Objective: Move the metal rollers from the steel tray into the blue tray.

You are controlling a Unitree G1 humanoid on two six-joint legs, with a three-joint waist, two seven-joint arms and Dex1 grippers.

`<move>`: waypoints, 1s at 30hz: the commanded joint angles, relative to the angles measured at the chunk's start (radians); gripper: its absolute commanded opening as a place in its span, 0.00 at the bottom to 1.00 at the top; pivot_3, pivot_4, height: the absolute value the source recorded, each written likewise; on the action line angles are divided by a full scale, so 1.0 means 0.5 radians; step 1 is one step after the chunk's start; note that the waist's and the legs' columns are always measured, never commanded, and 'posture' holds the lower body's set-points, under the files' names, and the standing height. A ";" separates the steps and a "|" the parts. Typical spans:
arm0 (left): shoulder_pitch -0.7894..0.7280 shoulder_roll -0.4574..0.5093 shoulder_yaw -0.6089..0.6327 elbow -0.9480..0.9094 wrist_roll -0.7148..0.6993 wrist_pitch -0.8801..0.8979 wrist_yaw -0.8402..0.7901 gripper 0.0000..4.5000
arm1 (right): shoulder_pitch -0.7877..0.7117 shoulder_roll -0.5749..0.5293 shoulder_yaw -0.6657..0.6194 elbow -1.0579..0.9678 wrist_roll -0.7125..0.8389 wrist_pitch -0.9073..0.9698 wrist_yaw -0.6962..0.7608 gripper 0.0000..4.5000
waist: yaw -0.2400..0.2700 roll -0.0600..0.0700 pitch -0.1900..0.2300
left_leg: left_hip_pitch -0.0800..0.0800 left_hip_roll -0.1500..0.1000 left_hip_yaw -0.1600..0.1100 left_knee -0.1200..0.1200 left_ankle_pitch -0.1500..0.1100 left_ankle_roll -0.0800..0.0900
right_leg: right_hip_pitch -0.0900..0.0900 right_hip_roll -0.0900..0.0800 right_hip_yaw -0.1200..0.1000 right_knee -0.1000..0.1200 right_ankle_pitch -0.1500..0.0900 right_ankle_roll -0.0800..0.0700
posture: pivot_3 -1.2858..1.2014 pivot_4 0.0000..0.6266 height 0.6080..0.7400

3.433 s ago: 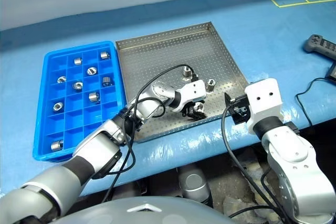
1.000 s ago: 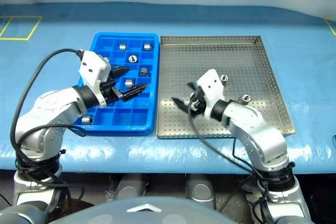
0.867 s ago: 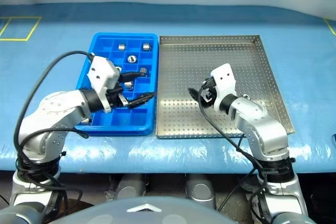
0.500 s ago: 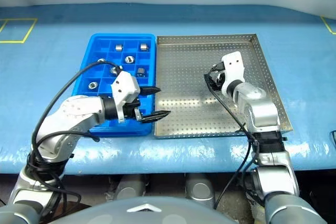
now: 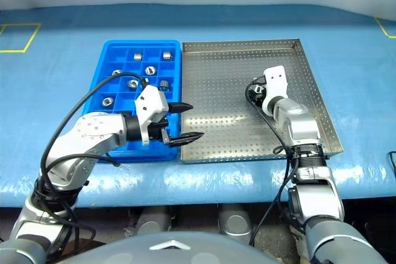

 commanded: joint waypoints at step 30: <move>0.288 0.439 0.727 0.001 0.091 0.174 0.392 0.95 | -0.036 0.417 0.822 -1.261 0.386 0.702 0.394 0.38 | 0.053 0.002 0.002 | -0.001 0.003 -0.004 -0.006 0.000 0.000 | -0.005 0.000 -0.007 0.000 -0.004 -0.005 | 0.55 0.24 1.00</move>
